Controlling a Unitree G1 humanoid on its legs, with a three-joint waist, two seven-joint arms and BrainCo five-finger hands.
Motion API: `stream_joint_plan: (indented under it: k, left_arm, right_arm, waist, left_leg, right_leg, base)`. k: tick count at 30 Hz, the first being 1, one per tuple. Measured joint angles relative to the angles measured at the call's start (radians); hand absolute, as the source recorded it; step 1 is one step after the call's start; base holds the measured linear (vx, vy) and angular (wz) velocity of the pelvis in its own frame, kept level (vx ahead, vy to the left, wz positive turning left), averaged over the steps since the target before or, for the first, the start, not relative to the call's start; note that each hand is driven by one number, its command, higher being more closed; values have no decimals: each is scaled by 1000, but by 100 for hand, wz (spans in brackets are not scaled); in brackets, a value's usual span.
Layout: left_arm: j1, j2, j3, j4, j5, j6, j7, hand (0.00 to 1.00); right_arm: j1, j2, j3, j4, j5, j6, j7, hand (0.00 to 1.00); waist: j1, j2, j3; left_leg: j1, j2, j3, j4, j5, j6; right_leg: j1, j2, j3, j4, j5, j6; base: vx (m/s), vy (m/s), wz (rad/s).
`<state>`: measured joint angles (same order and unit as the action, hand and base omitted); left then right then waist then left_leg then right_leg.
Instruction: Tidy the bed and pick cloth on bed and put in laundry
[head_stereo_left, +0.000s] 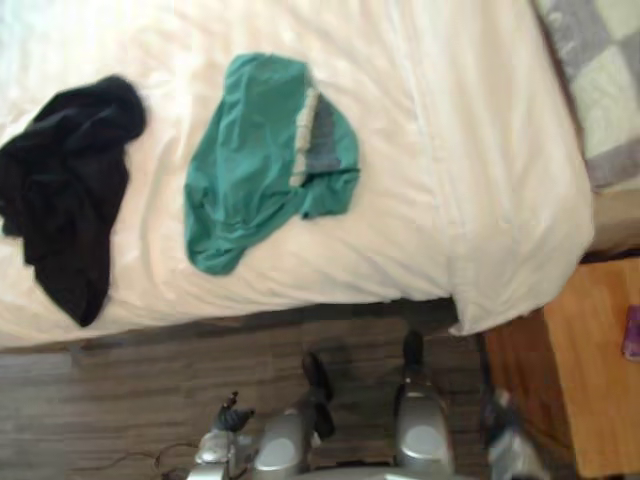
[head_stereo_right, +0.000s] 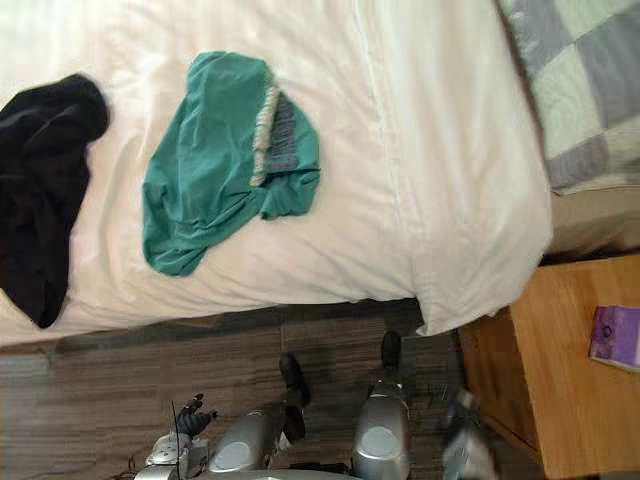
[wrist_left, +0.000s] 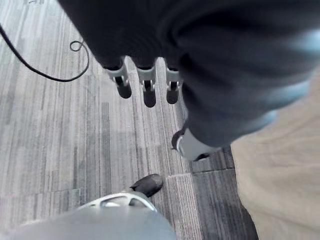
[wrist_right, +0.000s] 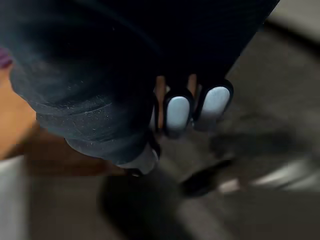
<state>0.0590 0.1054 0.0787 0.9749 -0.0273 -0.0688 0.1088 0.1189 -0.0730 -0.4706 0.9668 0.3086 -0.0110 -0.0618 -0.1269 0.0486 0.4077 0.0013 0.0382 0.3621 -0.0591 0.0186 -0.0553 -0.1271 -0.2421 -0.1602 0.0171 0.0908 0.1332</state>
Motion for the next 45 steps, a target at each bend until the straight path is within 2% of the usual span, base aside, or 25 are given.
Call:
stream_joint_plan:
  k: [2,6,8,12,14,15,19,22,24,26,27,28,29,30,31,32,33,34,35,36,38,39,40,43,45]
  left_arm:
    - [-1,-11,3,0,2,-3,-1,0]
    - [-1,-23,2,8,22,8,-21,0]
    - [0,-20,3,10,22,16,-20,0]
    - [13,-33,12,18,29,21,-21,0]
    - [17,-44,36,17,39,20,-21,0]
    - [16,-50,45,16,39,19,-22,0]
    - [7,-51,59,15,38,15,-21,0]
    - [6,-61,91,17,38,16,-18,0]
    - [2,-63,90,15,37,14,-10,0]
    - [0,-63,86,15,34,14,7,0]
    - [0,-70,75,16,23,15,21,0]
    - [-3,-59,68,16,18,15,25,0]
    - [-5,-19,61,15,8,14,37,0]
    - [-5,9,52,17,-6,12,52,0]
    - [-4,16,47,20,-11,12,53,0]
    - [1,16,36,22,-23,14,58,0]
    - [4,13,27,26,-32,15,68,0]
    - [4,11,16,30,-34,15,69,0]
    - [3,8,-10,40,-41,15,69,0]
    - [0,3,-22,44,-41,15,69,0]
    - [-32,-20,-85,49,-34,16,66,0]
    - [-43,-27,-99,54,-19,17,65,0]
    - [-61,-50,-126,58,5,22,64,0]
    - [-60,-96,-169,56,60,21,60,0]
    - [-59,-104,-170,54,69,20,56,0]
  right_arm:
    - [68,12,3,4,-35,21,1,0]
    - [48,35,60,4,-107,14,16,0]
    - [32,36,87,-1,-123,9,21,0]
    - [5,30,106,1,-167,-5,22,0]
    - [-18,23,119,14,-196,-4,21,0]
    - [-31,11,134,26,-210,-4,24,0]
    - [-42,-20,148,40,-283,0,22,0]
    - [-46,-28,156,37,-320,0,22,0]
    - [-44,-37,158,39,-322,-1,19,0]
    - [-33,-41,159,45,-322,-1,18,0]
    - [-25,-50,157,51,-319,-2,12,0]
    - [-28,-45,156,69,-318,-3,6,0]
    - [-22,-7,157,85,-318,0,1,0]
    - [-19,28,156,90,-318,-2,1,0]
    - [-20,34,158,89,-319,-2,1,0]
    - [-29,25,187,89,-323,7,1,0]
    - [-44,17,228,87,-332,18,-1,0]
    - [-46,13,244,87,-342,17,-3,0]
    - [-53,4,268,87,-361,17,-4,0]
    - [-56,-3,283,84,-372,16,-5,0]
    - [-68,-15,323,76,-431,13,-10,0]
    - [-68,-12,332,76,-454,12,-11,0]
    - [-75,-29,337,75,-498,10,-11,0]
    - [-89,-44,372,72,-556,15,-28,0]
    - [-93,-48,393,76,-556,15,-30,0]
  waist:
    - [-7,-4,-27]
    - [5,-64,-96]
    - [15,-75,-121]
    - [32,-53,-165]
    - [36,-47,-171]
    - [37,-41,-173]
    - [46,-49,-172]
    - [56,-37,-182]
    - [53,-40,-185]
    - [52,-38,-195]
    - [50,-23,-206]
    - [53,-48,-209]
    - [54,-88,-232]
    - [61,-110,-258]
    - [69,-103,-256]
    - [89,-112,-263]
    - [92,-112,-263]
    - [91,-110,-262]
    - [90,-102,-261]
    - [88,-94,-262]
    - [84,-68,-261]
    - [83,-71,-259]
    - [81,-49,-241]
    - [86,-41,-231]
    - [90,-39,-233]
  left_leg:
    - [33,-2,0,-12,-1,-1]
    - [70,14,-9,-11,-14,-11]
    - [79,20,-26,-9,-14,-11]
    - [105,41,-57,-23,-6,-26]
    - [80,55,-60,46,-41,-45]
    - [35,69,-68,149,-88,-59]
    - [-50,92,-54,411,-120,-92]
    - [-91,201,-62,532,-195,-53]
    - [-103,312,-164,470,-192,-57]
    - [-113,333,-255,413,-183,-61]
    - [-113,333,-299,364,-145,-118]
    - [-116,302,-289,392,-143,-209]
    - [-138,242,-279,425,-168,-205]
    - [-182,240,-286,501,-213,-201]
    - [-180,241,-266,506,-222,-197]
    - [-152,242,-222,479,-221,-175]
    - [-108,251,-178,423,-199,-142]
    - [-84,251,-163,392,-185,-133]
    - [-42,244,-151,335,-159,-126]
    - [-30,240,-145,306,-144,-120]
    - [-20,216,-155,229,-95,-108]
    - [-22,199,-167,223,-91,-108]
    - [-2,196,-187,204,-75,-100]
    - [56,175,-204,137,-41,-62]
    - [58,168,-213,144,-41,-62]
  right_leg:
    - [21,0,1,6,-6,3]
    - [34,0,-12,90,-61,-6]
    - [40,2,-26,120,-83,-12]
    - [111,31,-78,52,-93,-23]
    - [125,31,-83,50,-102,-18]
    - [125,28,-85,61,-111,-15]
    - [131,-40,-82,138,-139,-6]
    - [142,-47,-69,147,-146,4]
    - [120,-92,-54,186,-159,55]
    - [102,-129,-53,205,-160,97]
    - [107,-153,-55,193,-148,124]
    - [118,-195,-47,168,-129,124]
    - [138,-227,-42,118,-71,107]
    - [128,-228,-60,98,67,92]
    - [110,-231,-63,95,128,71]
    - [78,-232,-136,107,203,-45]
    - [48,-222,-290,202,139,-115]
    - [45,-202,-340,246,96,-94]
    - [42,-149,-380,306,2,-46]
    - [42,-114,-386,325,-48,-37]
    - [46,67,-292,313,-238,-36]
    - [67,103,-267,278,-273,-56]
    - [107,124,-248,239,-252,-77]
    - [167,121,-276,210,-253,-79]
    - [176,119,-277,205,-253,-78]
  base:
    - [28,-6,-14]
    - [-30,-17,11]
    - [-48,-47,26]
    - [3,-56,22]
    - [45,-41,12]
    - [37,-20,4]
    - [45,56,10]
    - [47,109,-11]
    - [77,268,3]
    - [89,457,21]
    - [107,571,21]
    - [118,610,15]
    - [122,556,6]
    - [106,515,-7]
    - [80,468,-42]
    - [94,462,-72]
    - [112,389,-69]
    - [123,234,-49]
    - [83,92,-23]
    - [94,134,-11]
    - [58,107,21]
    - [-3,20,47]
    - [-10,13,48]
    - [-13,-20,33]
    - [-38,-9,13]
